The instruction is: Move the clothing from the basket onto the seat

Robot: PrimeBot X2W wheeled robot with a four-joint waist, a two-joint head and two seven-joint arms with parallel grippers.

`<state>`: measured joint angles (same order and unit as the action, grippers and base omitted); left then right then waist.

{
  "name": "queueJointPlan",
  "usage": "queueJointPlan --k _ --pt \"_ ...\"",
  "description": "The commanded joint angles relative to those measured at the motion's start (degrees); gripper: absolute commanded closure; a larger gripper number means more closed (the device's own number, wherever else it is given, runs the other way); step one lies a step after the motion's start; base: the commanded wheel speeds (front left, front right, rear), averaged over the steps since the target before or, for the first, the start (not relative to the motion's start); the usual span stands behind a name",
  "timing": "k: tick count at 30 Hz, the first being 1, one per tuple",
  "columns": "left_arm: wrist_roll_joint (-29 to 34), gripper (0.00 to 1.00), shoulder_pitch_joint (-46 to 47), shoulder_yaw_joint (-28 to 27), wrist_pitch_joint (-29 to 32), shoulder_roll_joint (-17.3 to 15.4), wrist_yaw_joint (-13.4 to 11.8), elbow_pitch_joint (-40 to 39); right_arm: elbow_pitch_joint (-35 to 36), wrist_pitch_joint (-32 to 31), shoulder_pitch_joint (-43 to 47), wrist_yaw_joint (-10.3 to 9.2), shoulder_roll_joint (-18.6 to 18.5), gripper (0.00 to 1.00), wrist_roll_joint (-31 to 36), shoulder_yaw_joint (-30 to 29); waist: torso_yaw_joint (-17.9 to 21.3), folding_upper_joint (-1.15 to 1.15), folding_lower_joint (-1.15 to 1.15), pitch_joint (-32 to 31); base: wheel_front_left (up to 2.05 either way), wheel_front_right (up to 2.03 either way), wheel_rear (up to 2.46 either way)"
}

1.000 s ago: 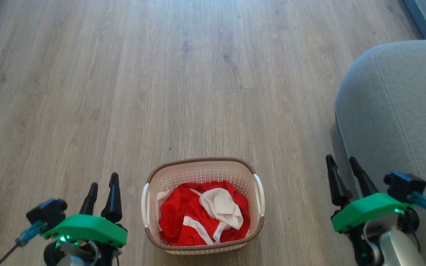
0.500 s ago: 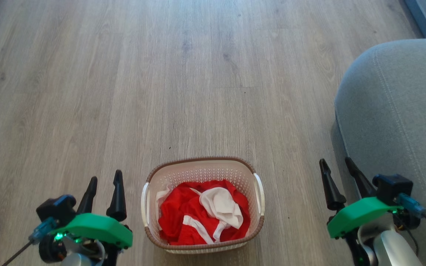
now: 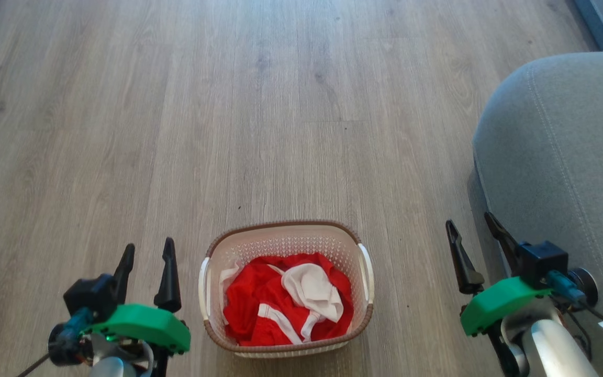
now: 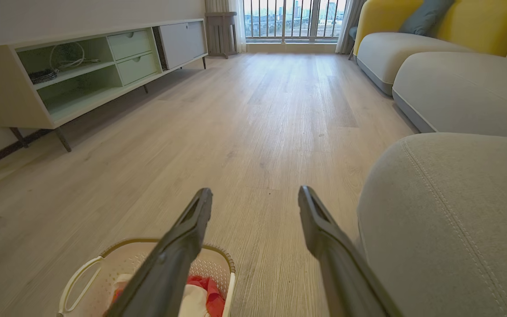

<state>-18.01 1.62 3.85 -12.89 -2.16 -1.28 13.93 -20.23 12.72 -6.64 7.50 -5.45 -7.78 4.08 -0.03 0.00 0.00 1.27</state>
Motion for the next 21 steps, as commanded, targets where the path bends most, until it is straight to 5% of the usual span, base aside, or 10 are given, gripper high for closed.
queueJointPlan --k 1,21 --pt "2.09 0.0 2.14 -1.28 -1.05 -0.69 -0.41 -2.27 1.93 1.21 -2.52 -0.01 -0.57 0.0 2.19 1.14 0.05 0.0 0.0 0.13 0.0 0.0 0.0" --pt "5.71 0.0 2.22 -1.09 -2.11 -0.72 -0.53 -2.32 2.09 2.28 -2.47 -0.01 -0.38 0.0 6.06 1.49 0.48 0.0 0.0 0.43 0.0 0.0 0.0"
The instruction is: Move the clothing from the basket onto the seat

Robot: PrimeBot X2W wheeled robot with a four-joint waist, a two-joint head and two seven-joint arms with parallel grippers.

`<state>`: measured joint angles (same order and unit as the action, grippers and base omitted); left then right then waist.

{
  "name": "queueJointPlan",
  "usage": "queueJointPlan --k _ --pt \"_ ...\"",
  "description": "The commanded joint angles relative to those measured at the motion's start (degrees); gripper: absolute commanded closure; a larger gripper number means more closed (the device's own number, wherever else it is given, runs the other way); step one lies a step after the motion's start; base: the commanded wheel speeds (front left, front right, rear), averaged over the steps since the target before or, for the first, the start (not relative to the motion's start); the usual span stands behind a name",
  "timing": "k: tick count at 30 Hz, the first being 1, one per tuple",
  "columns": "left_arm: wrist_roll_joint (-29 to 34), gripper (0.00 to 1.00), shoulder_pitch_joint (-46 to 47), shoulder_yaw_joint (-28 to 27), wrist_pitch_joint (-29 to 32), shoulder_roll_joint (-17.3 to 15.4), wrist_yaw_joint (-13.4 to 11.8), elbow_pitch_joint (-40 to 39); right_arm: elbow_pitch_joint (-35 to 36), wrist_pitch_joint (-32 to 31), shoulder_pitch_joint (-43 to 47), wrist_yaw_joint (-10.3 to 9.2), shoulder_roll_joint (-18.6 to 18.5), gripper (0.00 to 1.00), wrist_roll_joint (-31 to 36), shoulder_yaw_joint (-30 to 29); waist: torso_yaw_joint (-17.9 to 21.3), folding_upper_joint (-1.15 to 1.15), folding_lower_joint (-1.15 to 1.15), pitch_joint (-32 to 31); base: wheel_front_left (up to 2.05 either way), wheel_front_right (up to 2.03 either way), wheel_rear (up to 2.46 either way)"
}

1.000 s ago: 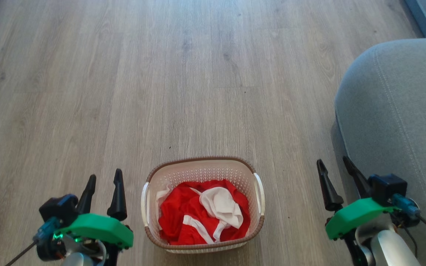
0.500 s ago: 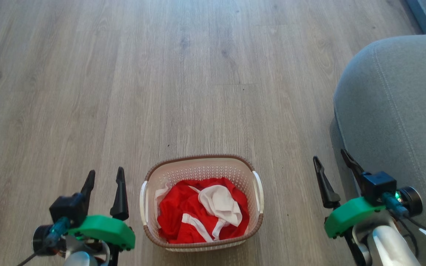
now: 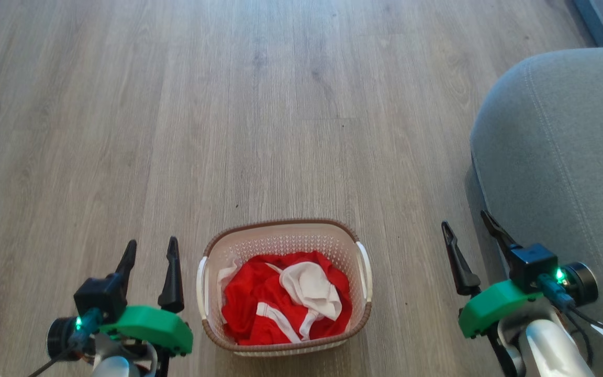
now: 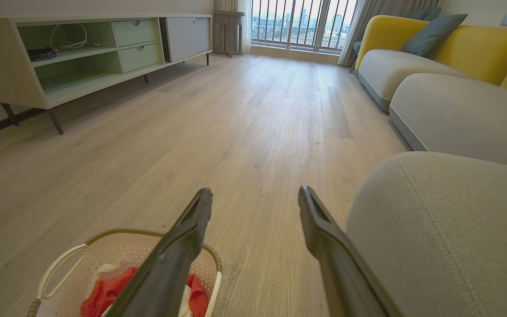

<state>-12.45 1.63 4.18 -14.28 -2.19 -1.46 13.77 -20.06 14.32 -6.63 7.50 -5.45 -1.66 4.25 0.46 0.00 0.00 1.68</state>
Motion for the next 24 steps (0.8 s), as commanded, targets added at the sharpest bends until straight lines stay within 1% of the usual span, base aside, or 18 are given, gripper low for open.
queueJointPlan --k 1,6,11,16,24 --pt "0.13 0.0 2.28 -1.44 -0.72 -0.68 -0.37 -2.21 1.97 0.68 -2.52 -0.01 -0.37 0.0 -0.08 1.33 0.0 0.0 0.0 0.17 0.0 0.0 0.0" --pt "0.06 0.0 2.84 -1.53 -0.72 -0.68 -0.37 -2.55 2.53 0.68 -2.91 -0.01 -0.26 0.0 -0.13 1.17 0.04 0.0 0.0 1.56 0.0 0.0 0.0" --pt "-0.08 0.0 4.61 -1.15 -0.72 -0.68 -0.29 -3.66 3.62 0.68 -4.38 -0.01 -0.2 0.0 -0.17 0.63 0.19 0.0 0.0 5.86 0.0 0.0 0.0" --pt "0.21 0.0 8.5 0.25 -0.72 -0.68 0.07 -4.41 5.91 0.68 -7.73 -0.01 -0.39 0.0 -0.03 -1.37 0.52 0.0 0.0 13.74 0.0 0.0 0.0" --pt "-0.08 0.0 17.45 2.06 -0.72 -0.68 -0.43 -5.71 9.99 0.68 -14.21 -0.01 -1.17 0.0 0.34 -4.08 0.27 0.0 0.0 29.26 0.0 0.0 0.0"
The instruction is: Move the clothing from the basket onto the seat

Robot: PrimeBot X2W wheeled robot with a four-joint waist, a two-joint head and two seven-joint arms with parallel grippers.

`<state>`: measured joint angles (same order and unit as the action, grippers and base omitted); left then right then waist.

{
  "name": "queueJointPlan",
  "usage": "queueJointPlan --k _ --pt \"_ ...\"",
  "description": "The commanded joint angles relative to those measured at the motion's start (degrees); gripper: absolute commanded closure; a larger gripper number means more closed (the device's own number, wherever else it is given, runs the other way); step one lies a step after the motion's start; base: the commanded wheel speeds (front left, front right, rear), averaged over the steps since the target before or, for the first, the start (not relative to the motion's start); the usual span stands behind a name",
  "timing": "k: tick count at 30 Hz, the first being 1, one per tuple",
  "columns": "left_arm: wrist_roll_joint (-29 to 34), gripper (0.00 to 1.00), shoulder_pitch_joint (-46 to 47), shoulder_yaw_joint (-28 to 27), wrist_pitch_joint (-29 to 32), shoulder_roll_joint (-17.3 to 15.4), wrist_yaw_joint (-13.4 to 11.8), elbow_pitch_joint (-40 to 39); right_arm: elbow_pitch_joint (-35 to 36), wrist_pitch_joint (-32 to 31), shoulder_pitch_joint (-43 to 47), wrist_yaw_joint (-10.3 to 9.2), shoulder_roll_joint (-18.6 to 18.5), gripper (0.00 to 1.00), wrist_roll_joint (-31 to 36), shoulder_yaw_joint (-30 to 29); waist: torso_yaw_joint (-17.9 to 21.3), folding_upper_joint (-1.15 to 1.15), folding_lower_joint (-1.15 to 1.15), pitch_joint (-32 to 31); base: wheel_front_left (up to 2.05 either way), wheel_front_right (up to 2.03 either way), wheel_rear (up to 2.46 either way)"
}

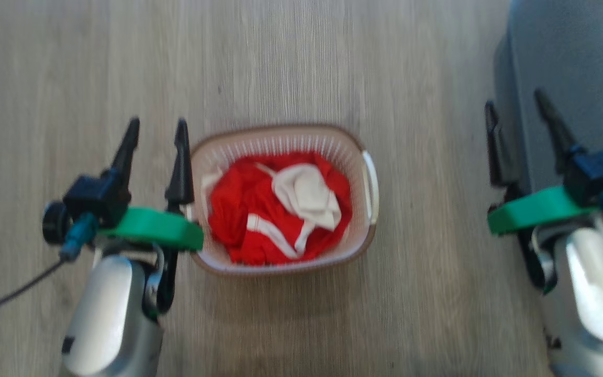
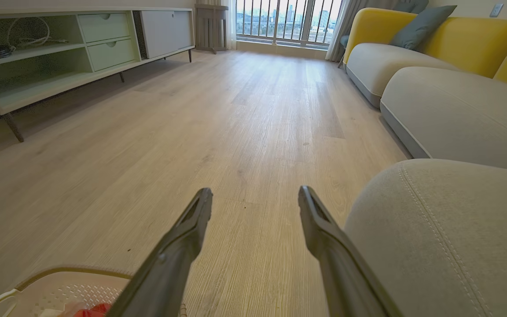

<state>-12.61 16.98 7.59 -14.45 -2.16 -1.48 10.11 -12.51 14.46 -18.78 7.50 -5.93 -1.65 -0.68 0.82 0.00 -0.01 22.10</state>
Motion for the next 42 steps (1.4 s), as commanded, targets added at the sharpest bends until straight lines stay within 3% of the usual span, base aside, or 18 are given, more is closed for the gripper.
queueJointPlan --k 1,5,11,16,21,26,32,36,42 --pt "0.12 0.0 3.33 -1.11 -0.55 -0.72 -0.46 -2.13 3.04 0.54 -3.06 -0.01 -0.82 0.0 0.36 0.61 -0.1 0.0 0.01 11.04 0.0 0.0 0.0" --pt "0.5 0.0 8.51 0.33 -0.55 -0.72 -0.45 -2.5 5.17 0.54 -7.01 -0.01 -1.22 0.0 0.47 -0.58 -0.47 0.0 0.01 19.03 0.0 0.0 0.0" --pt "1.57 0.0 13.54 3.44 -0.55 -0.72 -0.14 -1.83 6.67 0.54 -10.82 -0.01 -1.75 0.0 0.57 -1.66 -1.24 0.0 0.01 25.7 0.0 0.0 0.0" --pt "4.13 0.0 17.61 9.9 -0.55 -0.72 0.54 0.9 7.17 0.54 -13.6 -0.01 -2.35 0.0 0.38 -2.31 -1.89 0.0 0.01 29.66 0.0 0.0 0.0" --pt "7.12 0.0 21.5 17.49 -0.42 -0.72 0.74 8.94 7.63 0.54 -15.47 -0.01 -2.04 0.0 -0.09 -3.06 -1.32 0.0 0.01 30.84 0.0 0.0 0.0" --pt "6.7 0.0 28.05 23.47 3.15 -0.72 -0.47 16.34 7.99 0.54 -15.47 -0.01 -1.33 0.0 -0.44 -2.32 -0.44 0.0 0.01 31.55 0.0 0.0 0.0" --pt "6.24 0.0 35.19 28.85 12.43 -0.72 -2.65 26.42 7.79 0.54 -15.15 -0.01 -0.36 0.0 -1.47 -0.77 1.03 0.0 0.01 32.0 0.0 0.0 0.0" --pt "6.16 0.0 38.95 32.0 19.86 -0.72 -2.14 33.3 7.64 0.54 -15.04 -0.01 0.16 0.0 -1.93 -0.02 1.75 0.0 0.01 32.21 0.0 0.0 0.0" --pt "6.99 0.0 43.37 34.32 24.61 -0.72 -2.18 41.0 7.64 0.54 -15.16 -0.01 0.7 0.0 -2.41 0.41 2.24 0.0 0.01 32.41 0.0 0.0 0.0"
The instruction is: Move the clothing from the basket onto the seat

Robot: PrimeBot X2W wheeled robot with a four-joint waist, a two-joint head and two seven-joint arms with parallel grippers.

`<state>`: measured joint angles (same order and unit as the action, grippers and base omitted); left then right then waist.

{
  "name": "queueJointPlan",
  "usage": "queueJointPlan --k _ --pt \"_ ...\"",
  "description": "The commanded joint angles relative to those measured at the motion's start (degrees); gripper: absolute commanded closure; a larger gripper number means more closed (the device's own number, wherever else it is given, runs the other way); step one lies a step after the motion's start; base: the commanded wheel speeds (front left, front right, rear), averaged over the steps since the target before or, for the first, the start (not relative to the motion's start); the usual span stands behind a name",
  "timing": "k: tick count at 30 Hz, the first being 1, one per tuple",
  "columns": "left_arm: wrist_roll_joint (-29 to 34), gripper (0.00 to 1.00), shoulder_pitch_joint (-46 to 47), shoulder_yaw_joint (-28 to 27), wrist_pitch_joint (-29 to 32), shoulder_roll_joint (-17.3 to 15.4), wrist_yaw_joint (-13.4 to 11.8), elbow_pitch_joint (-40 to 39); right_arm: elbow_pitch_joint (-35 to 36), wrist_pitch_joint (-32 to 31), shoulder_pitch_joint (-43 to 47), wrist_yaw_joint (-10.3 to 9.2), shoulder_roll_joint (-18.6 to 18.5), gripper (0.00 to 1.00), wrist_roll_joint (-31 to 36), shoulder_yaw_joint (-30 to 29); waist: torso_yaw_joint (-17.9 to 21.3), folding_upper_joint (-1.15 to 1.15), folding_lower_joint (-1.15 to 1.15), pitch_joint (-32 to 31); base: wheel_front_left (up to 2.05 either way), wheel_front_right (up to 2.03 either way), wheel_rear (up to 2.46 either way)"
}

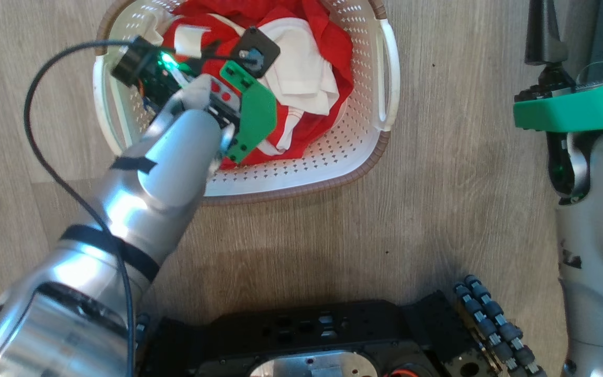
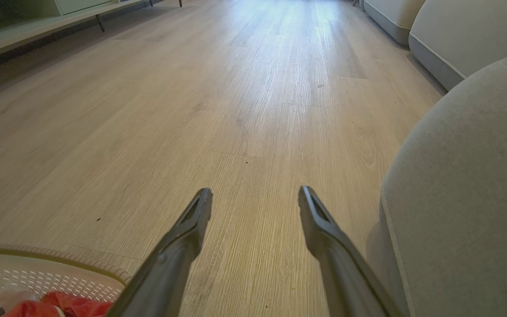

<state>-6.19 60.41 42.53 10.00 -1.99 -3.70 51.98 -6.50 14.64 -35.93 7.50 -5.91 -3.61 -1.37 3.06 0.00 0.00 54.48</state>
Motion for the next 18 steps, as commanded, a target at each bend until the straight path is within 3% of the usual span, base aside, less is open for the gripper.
queueJointPlan --k 1,10,18 --pt "0.65 0.0 0.65 -0.38 0.63 -0.88 0.06 0.27 1.62 0.36 1.98 -0.01 0.73 0.0 -0.52 1.19 0.02 0.0 0.0 0.08 0.0 0.0 0.0" --pt "0.52 0.0 4.42 2.24 4.96 -0.88 1.63 8.64 1.51 0.36 1.64 -0.01 1.27 0.0 -1.63 2.43 0.82 0.0 0.0 0.49 0.0 0.0 0.0" --pt "0.57 0.0 6.53 4.1 5.72 -0.88 1.42 12.9 1.72 0.36 1.09 -0.01 1.51 0.0 -3.18 3.24 1.57 0.0 0.0 1.76 0.0 0.0 0.0"
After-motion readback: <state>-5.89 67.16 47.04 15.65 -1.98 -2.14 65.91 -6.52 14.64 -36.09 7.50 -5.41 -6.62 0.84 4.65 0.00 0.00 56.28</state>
